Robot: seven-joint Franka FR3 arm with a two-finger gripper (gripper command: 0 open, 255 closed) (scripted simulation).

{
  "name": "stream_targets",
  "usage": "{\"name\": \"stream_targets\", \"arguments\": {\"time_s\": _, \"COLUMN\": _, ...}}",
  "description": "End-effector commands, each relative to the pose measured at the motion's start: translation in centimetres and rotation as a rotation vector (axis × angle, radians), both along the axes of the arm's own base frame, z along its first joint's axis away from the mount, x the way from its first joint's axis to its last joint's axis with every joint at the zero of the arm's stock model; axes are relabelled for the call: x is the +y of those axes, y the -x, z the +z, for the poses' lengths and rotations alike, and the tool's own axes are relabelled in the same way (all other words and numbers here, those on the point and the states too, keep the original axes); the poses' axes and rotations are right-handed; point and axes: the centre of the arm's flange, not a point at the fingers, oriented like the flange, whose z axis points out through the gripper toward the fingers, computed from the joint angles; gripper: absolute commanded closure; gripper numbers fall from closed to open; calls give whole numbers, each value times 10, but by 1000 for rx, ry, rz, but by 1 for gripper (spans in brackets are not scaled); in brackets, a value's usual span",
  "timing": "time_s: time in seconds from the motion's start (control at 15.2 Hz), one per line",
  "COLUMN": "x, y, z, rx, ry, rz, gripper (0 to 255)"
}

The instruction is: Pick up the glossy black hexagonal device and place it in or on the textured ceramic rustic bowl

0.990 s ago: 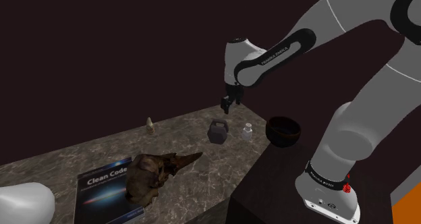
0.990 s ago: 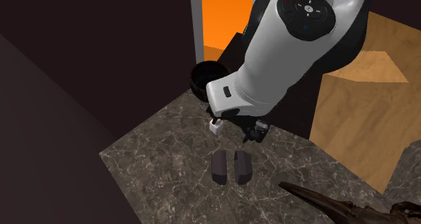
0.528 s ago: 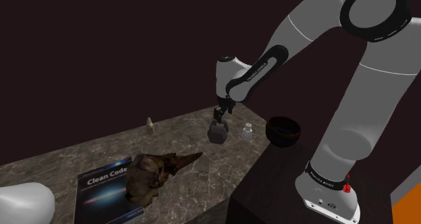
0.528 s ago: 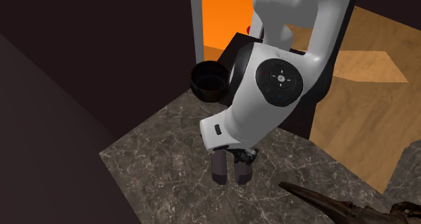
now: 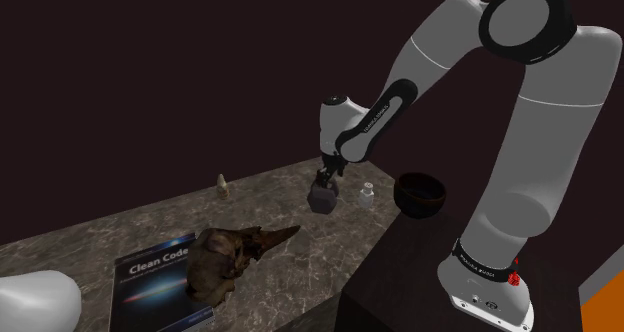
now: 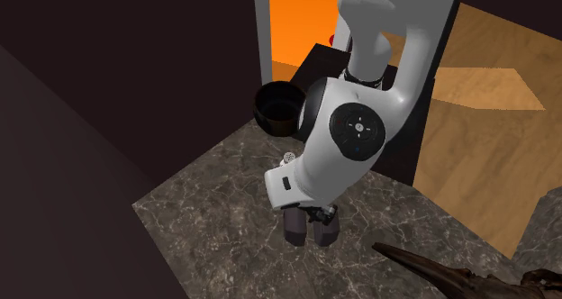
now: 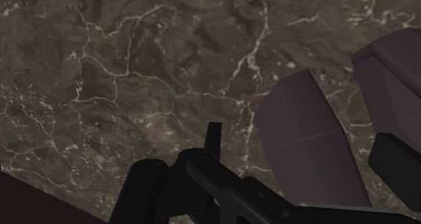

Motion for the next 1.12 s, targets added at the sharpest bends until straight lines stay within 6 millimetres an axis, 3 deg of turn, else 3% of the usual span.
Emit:
{"name": "stream_targets", "arguments": {"time_s": 0.0, "x": 0, "y": 1, "z": -3, "rx": 1, "ry": 0, "rz": 0, "gripper": 0}}
{"name": "stream_targets", "arguments": {"time_s": 0.33, "x": 0, "y": 1, "z": -3, "rx": 1, "ry": 0, "rz": 0, "gripper": 0}}
{"name": "stream_targets", "arguments": {"time_s": 0.4, "x": 0, "y": 1, "z": -2, "rx": 1, "ry": 0, "rz": 0, "gripper": 255}}
{"name": "stream_targets", "arguments": {"time_s": 1.06, "x": 0, "y": 1, "z": 3, "rx": 1, "ry": 0, "rz": 0, "gripper": 255}}
